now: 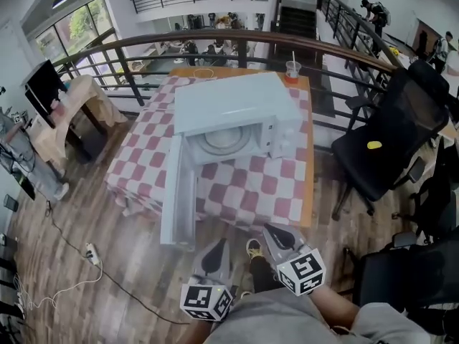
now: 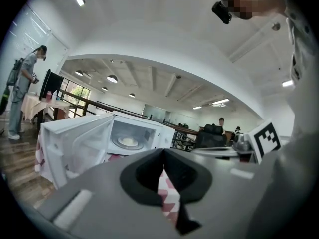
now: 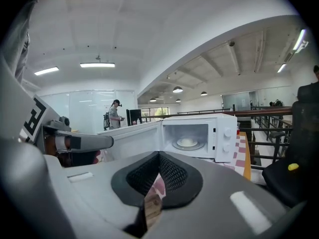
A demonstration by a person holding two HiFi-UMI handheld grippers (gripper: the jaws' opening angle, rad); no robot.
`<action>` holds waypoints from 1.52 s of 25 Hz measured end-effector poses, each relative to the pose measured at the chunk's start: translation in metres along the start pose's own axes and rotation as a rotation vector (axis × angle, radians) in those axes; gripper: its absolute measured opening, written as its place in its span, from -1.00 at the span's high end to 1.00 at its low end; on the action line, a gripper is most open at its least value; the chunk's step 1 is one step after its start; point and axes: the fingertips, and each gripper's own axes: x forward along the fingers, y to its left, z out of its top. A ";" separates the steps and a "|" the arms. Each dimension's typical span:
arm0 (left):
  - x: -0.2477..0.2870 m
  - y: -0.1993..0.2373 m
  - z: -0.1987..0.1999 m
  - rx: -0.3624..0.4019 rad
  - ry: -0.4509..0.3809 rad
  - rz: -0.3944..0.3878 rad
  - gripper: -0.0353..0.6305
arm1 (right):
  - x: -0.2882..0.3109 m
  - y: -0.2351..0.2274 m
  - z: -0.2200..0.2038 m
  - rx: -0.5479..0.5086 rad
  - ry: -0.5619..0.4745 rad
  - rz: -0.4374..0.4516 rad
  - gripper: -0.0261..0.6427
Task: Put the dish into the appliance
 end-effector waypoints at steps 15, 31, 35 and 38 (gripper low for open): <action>-0.076 -0.052 0.003 0.050 -0.035 0.062 0.86 | -0.106 0.033 -0.001 -0.002 -0.006 -0.037 0.92; -0.082 -0.160 -0.030 0.050 -0.004 0.094 0.86 | -0.200 -0.005 -0.024 0.004 -0.016 0.023 0.92; -0.083 -0.180 -0.041 0.033 0.000 0.097 0.86 | -0.216 -0.012 -0.033 0.003 -0.010 0.033 0.92; -0.083 -0.190 -0.042 0.021 -0.001 0.100 0.86 | -0.226 -0.015 -0.032 0.015 -0.021 0.032 0.92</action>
